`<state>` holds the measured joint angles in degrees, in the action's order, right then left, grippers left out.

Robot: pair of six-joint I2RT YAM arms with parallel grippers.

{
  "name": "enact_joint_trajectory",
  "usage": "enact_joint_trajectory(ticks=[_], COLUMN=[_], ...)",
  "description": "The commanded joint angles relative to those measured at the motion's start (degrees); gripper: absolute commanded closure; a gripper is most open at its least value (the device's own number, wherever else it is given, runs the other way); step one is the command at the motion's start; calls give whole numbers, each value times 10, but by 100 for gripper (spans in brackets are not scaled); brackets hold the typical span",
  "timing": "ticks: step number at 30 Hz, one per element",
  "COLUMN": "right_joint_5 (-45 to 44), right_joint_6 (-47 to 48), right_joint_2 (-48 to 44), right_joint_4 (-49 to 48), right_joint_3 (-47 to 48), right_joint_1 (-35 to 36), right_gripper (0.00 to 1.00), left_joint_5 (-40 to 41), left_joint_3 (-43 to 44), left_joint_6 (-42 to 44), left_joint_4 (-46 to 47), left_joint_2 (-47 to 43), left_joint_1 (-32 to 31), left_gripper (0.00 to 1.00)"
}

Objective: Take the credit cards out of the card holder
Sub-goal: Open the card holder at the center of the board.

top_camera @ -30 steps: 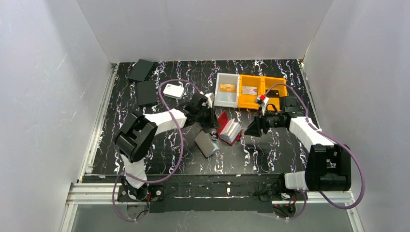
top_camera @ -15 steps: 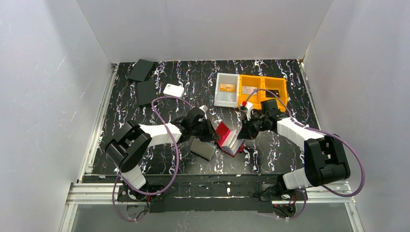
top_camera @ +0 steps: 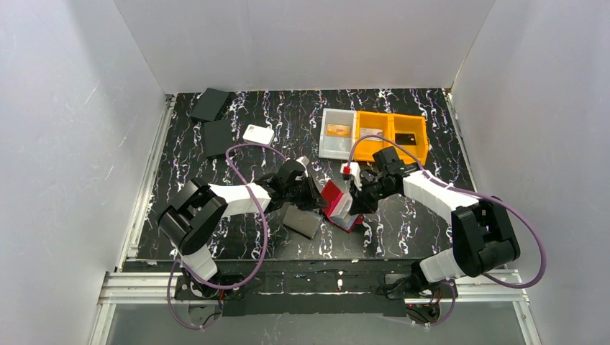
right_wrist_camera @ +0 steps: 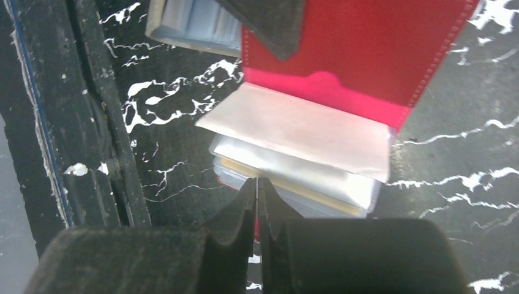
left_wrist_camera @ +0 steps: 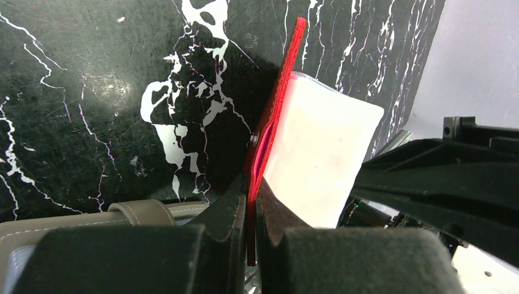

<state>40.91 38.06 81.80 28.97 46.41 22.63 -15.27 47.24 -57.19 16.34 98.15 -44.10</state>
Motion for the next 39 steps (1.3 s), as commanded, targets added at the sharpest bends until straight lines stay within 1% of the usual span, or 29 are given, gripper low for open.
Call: enact_joint_trajectory(ticks=[1, 8, 14, 20, 22, 28, 32, 34, 37, 39], right_joint_5=[13, -14, -46, -32, -34, -85, -93, -90, -92, -98], right_joint_6=[60, 28, -27, -49, -53, -88, -110, -118, -130, -141], right_joint_2=[6, 17, 20, 28, 36, 71, 103, 118, 141, 152], right_joint_4=[44, 12, -43, -54, -55, -81, -90, -93, -97, -102], right_joint_3=[24, 26, 26, 39, 44, 62, 86, 99, 111, 110], right_joint_1=[21, 32, 39, 43, 45, 63, 65, 65, 65, 65], right_gripper=[88, 87, 86, 86, 85, 82, 79, 77, 76, 75], left_joint_5=[11, 6, 1, -8, -13, -22, -26, -24, -21, -20], left_joint_3=[0, -4, -5, -3, -2, -2, -6, -10, -18, -24], left_joint_6=[7, 6, 5, 5, 6, 11, 13, 15, 18, 19], left_joint_4=[2, 2, 4, 7, 9, 13, 16, 16, 16, 16], left_joint_2=[-3, -4, -3, 3, 6, 10, 4, -4, -25, -41], left_joint_1=[1, 1, 1, 0, 0, -1, -1, 0, 3, 8], left_gripper=[100, 100, 100, 100, 100, 100, 99, 89, 71, 63])
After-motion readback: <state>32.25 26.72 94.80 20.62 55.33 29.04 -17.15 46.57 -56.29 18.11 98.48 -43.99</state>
